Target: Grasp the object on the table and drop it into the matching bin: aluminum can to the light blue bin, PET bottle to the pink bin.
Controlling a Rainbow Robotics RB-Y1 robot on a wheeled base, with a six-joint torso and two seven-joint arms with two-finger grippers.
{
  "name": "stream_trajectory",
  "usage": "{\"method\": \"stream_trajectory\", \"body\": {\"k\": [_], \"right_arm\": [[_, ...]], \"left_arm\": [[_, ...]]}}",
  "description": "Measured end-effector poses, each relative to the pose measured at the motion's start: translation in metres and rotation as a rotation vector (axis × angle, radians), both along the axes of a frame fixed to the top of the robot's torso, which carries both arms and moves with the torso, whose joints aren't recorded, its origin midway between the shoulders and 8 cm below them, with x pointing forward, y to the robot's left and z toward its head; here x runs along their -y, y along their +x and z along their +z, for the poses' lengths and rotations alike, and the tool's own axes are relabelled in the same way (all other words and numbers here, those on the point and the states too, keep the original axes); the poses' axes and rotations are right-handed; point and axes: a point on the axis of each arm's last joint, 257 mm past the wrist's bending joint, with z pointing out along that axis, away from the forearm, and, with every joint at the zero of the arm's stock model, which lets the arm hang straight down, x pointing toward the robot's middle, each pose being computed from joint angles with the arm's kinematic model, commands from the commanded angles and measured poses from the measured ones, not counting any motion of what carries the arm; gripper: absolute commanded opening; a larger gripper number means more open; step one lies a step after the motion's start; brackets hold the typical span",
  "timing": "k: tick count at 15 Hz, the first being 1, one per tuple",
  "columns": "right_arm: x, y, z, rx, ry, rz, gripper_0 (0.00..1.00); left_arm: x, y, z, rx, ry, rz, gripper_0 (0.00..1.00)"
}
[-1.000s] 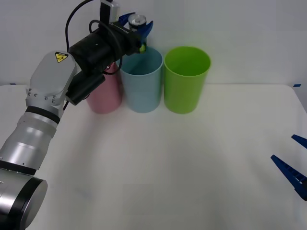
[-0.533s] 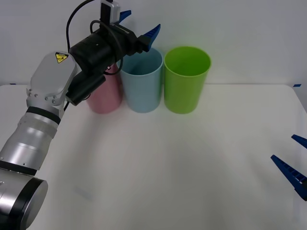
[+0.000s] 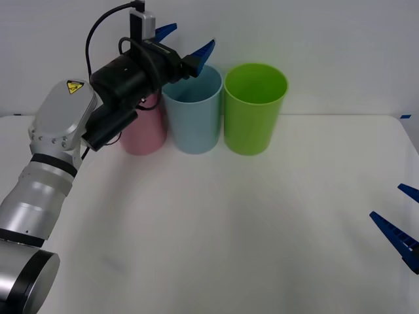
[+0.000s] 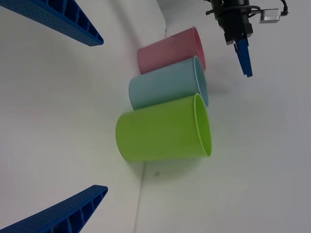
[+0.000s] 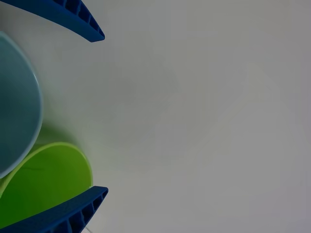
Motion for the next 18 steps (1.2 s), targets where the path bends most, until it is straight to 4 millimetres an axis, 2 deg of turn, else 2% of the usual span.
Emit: {"method": "stream_trajectory", "body": {"k": [6, 11, 18], "right_arm": [[0.0, 0.0, 0.0, 0.0, 0.0, 0.0, 1.0], [0.0, 0.0, 0.0, 0.0, 0.0, 0.0, 1.0], [0.0, 0.0, 0.0, 0.0, 0.0, 0.0, 1.0]], "left_arm": [[-0.023, -0.026, -0.011, -0.022, -0.058, -0.05, 1.0], [-0.048, -0.059, -0.025, -0.033, -0.074, -0.088, 1.0], [-0.065, -0.11, -0.061, -0.065, -0.035, -0.175, 1.0]]}}
